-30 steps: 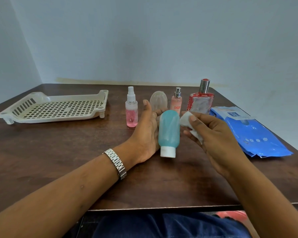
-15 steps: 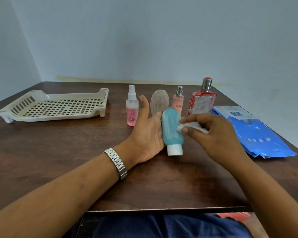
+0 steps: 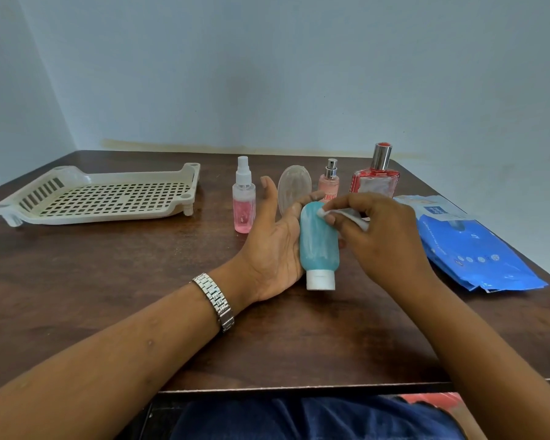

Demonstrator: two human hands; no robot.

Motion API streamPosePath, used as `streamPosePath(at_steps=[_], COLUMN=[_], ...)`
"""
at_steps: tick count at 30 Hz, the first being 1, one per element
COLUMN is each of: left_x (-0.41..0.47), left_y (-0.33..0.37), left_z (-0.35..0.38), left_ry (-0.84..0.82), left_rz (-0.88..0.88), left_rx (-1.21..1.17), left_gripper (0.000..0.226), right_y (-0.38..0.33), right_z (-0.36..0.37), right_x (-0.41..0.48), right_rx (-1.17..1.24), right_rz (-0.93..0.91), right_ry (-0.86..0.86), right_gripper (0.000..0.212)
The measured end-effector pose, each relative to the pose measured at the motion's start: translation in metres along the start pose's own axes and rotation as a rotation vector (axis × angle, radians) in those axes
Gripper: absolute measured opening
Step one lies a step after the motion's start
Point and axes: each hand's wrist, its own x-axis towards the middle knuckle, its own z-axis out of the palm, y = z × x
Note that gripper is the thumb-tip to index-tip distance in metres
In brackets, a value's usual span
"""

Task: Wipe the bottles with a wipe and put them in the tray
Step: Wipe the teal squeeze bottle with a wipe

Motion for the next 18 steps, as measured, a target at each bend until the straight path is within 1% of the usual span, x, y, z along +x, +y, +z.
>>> streamPosePath(at_steps=[3,8,12,15,18], left_x=[-0.001,-0.002,-0.001,-0.001,-0.002], left_y=[0.001,0.002,0.001,0.001,0.001], left_z=[0.002,0.001,0.001,0.001,0.001], left_ry=[0.008,-0.009,0.016,0.004,-0.020], left_rz=[-0.005,0.008,0.022,0.030,0.031], left_rx=[0.003,-0.009,0.018,0.029,0.024], left_gripper=[0.100,0.099,0.102,0.096,0.092], right_y=[-0.001,-0.004,-0.002,-0.002,-0.008], right_z=[-0.001,0.005,0.003,0.003,0.007], right_x=[0.004,0.008,0.007,0.013,0.011], right_rx=[0.019,-0.006,0.015,0.037,-0.014], right_rz=[0.011,0.011,0.030,0.053,-0.026], right_ry=[0.021,0.015,0.035,0.044,0.024], right_gripper=[0.009,0.017,0.013,0.014,0.014])
